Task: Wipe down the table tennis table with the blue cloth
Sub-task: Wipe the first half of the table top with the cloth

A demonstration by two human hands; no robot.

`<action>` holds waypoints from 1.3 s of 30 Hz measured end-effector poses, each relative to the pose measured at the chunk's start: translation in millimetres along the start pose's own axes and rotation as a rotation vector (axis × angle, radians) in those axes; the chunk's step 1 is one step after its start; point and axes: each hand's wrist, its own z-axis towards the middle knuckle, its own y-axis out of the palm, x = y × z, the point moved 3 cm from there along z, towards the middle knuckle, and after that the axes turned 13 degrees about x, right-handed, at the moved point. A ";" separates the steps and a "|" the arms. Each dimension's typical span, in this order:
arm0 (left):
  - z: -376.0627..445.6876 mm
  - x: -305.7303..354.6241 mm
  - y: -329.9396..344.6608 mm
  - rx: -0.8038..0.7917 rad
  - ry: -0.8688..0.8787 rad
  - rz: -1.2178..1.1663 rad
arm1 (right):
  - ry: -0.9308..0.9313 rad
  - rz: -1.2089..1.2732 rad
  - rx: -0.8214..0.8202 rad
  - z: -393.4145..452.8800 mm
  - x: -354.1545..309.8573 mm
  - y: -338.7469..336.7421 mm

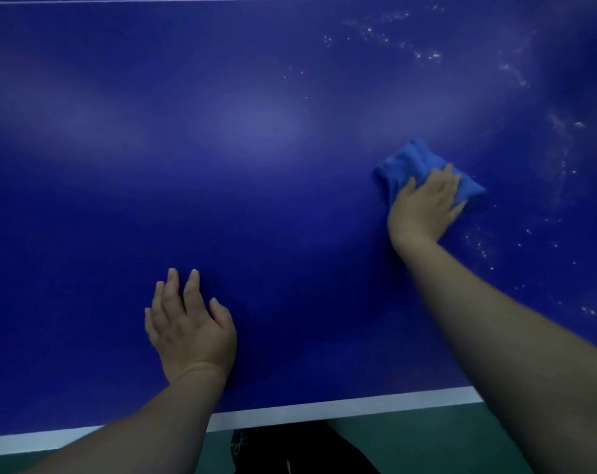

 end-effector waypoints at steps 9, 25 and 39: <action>-1.0 1.2 -2.6 0.020 0.011 -0.014 | -0.500 0.014 -0.200 -17.4 -2.0 -5.8; 45.6 19.2 -8.9 0.105 0.089 -0.122 | -0.235 0.120 -0.093 -17.4 -16.5 0.9; 220.3 130.6 41.0 0.059 0.164 -0.184 | -0.268 0.127 -0.086 33.8 -88.7 48.9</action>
